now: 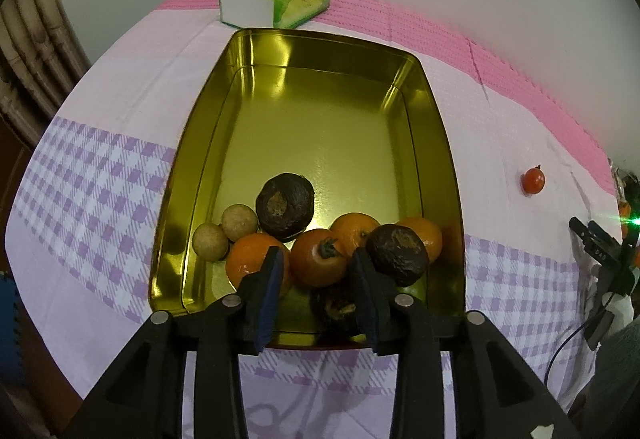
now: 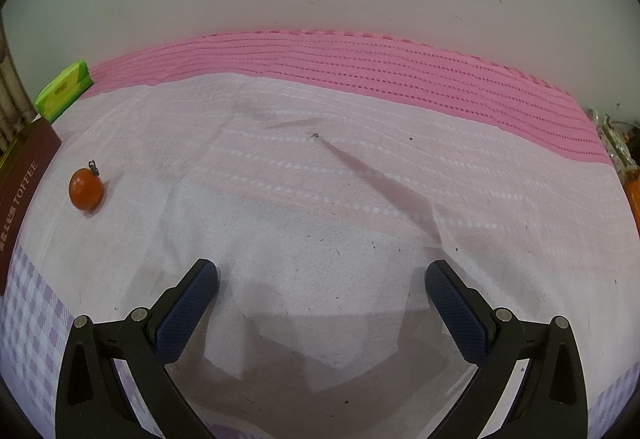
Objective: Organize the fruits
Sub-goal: 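Carry the cherry tomato into the tin tray and open the left gripper, then move the right gripper to the last red cherry tomato and close on it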
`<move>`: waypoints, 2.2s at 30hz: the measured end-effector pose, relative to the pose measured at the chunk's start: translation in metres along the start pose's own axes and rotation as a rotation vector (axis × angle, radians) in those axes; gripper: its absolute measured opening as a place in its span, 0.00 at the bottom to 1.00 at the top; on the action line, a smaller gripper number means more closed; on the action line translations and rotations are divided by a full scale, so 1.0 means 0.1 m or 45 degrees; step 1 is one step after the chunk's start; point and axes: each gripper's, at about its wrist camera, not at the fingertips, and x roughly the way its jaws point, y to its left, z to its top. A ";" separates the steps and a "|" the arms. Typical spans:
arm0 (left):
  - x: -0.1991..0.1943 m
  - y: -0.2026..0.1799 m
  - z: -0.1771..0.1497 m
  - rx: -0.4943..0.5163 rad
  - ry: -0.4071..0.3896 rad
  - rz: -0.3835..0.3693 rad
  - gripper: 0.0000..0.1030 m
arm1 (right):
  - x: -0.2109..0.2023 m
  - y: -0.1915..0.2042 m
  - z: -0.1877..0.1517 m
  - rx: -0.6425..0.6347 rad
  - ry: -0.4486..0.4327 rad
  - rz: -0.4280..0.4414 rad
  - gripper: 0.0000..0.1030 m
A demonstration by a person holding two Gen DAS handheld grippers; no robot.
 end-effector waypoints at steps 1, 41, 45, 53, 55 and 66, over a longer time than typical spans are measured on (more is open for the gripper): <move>-0.01 0.01 0.01 -0.006 -0.006 0.006 0.35 | 0.00 0.01 0.00 0.004 0.003 -0.005 1.00; -0.69 0.56 -0.15 -0.093 -0.220 0.183 0.75 | -0.33 1.61 0.21 -0.137 -0.030 0.144 0.70; -0.68 0.64 -0.15 -0.131 -0.220 0.191 0.75 | -0.26 1.60 0.25 -0.115 -0.003 0.144 0.59; -0.64 0.69 -0.15 -0.150 -0.203 0.185 0.75 | -0.07 1.72 0.31 -0.117 0.027 0.152 0.41; -0.64 0.70 -0.15 -0.152 -0.201 0.184 0.76 | -0.03 1.74 0.31 -0.122 0.026 0.148 0.32; -0.61 0.73 -0.15 -0.164 -0.185 0.199 0.78 | -0.06 1.76 0.31 -0.121 0.022 0.169 0.30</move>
